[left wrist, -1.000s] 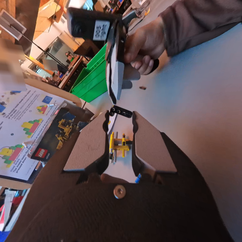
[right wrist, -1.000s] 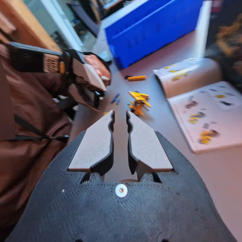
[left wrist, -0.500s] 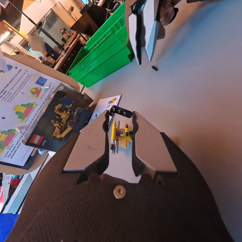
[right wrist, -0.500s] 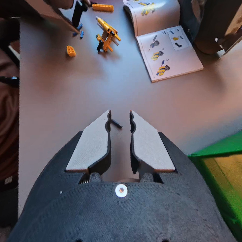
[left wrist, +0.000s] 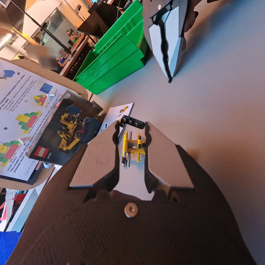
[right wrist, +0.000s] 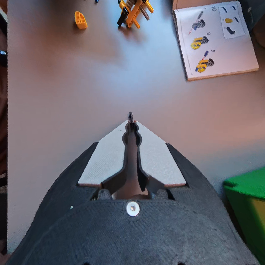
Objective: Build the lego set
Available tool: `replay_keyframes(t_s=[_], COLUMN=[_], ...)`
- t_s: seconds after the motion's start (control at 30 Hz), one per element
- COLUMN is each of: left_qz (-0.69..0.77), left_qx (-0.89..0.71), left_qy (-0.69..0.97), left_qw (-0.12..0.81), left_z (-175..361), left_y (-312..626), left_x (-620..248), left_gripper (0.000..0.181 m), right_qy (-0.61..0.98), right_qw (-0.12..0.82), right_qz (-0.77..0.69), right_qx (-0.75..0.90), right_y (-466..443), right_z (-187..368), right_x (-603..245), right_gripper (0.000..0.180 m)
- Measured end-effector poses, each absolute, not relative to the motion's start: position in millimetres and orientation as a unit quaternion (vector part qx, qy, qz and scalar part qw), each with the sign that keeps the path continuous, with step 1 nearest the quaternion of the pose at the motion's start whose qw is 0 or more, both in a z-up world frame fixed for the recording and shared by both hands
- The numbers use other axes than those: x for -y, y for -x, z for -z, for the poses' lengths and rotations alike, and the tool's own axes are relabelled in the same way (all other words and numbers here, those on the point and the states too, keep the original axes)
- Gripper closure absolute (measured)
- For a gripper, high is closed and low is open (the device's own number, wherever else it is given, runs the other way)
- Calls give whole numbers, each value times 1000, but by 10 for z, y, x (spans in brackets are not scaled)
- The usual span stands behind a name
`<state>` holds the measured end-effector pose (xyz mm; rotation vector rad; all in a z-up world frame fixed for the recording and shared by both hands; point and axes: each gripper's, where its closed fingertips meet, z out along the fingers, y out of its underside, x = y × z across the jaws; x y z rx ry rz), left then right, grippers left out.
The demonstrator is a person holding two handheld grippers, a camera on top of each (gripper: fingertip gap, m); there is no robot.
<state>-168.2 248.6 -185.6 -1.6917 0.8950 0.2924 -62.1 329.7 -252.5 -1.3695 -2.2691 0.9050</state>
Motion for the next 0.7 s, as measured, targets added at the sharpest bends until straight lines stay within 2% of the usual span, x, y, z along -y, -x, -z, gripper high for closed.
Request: replay_keyframes(t_s=[0.37,0.7], left_qz=[-132,-140], left_qx=[-388,-394], left_qy=[716,710], left_qw=[565,567], left_z=[1854,1838], left_y=[1647,1637], left_x=[-2471,-2456], left_gripper=[149,149], right_qy=[451,456], right_qw=[182,180], right_qz=[-341,-360], right_qx=[804,794], right_y=[1397,1434], right_z=[2510,2478], right_x=[-2475,-2439], right_gripper=[177,173])
